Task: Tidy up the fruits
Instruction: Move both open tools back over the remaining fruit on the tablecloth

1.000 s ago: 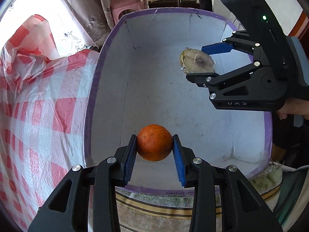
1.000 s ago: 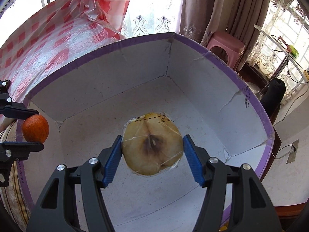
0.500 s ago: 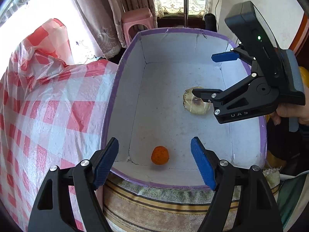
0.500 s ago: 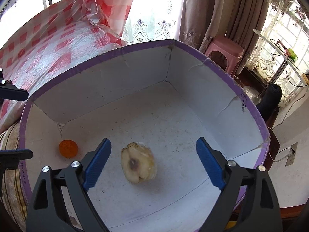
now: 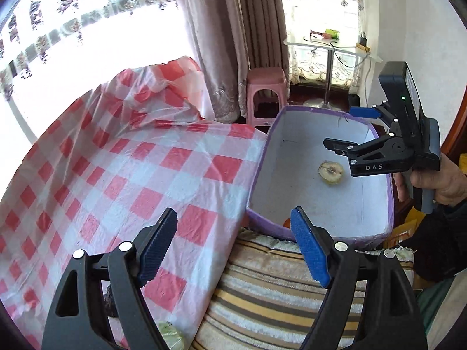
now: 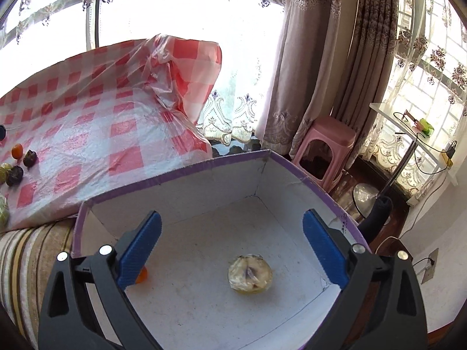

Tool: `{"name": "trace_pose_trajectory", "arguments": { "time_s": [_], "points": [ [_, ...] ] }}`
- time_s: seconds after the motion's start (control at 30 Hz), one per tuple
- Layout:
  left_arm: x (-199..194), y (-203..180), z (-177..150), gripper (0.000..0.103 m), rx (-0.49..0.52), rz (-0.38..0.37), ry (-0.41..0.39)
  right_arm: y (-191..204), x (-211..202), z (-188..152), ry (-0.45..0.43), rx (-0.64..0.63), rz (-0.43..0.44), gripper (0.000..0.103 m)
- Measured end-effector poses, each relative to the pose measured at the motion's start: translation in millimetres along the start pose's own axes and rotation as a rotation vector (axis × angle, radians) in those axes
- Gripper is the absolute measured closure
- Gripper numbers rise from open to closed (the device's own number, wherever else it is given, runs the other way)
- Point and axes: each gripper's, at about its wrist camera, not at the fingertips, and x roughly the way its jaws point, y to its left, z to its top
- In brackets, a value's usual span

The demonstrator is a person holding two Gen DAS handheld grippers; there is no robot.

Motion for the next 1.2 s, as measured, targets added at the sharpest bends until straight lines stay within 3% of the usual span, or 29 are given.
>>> {"name": "trace_pose_trajectory", "arguments": {
  "time_s": [0.07,0.2,0.67,0.9,1.2],
  "points": [
    [-15.3,16.2,-12.4,0.026,-0.048,0.044,-0.019,11.0,-6.5,4.5,-0.03,-0.004,0.017,0.005],
    [-46.7,41.9,-45.6,0.026,-0.159,0.123,-0.056,39.8,-10.8,10.1,-0.023,-0.014,0.146,0.005],
    [-112.6,103.3,-186.6,0.025,-0.565,0.296,-0.162,178.5,-18.9,-4.0,-0.005,-0.247,0.408,0.005],
    [-123.2,115.5,-235.8,0.026,-0.677,0.364,-0.151,214.8,-14.0,-9.5,0.016,-0.281,0.471,0.005],
    [-118.9,131.7,-269.5,0.028,-0.819,0.357,-0.146,246.0,-11.9,-10.3,0.012,-0.342,0.494,0.005]
  ]
}}
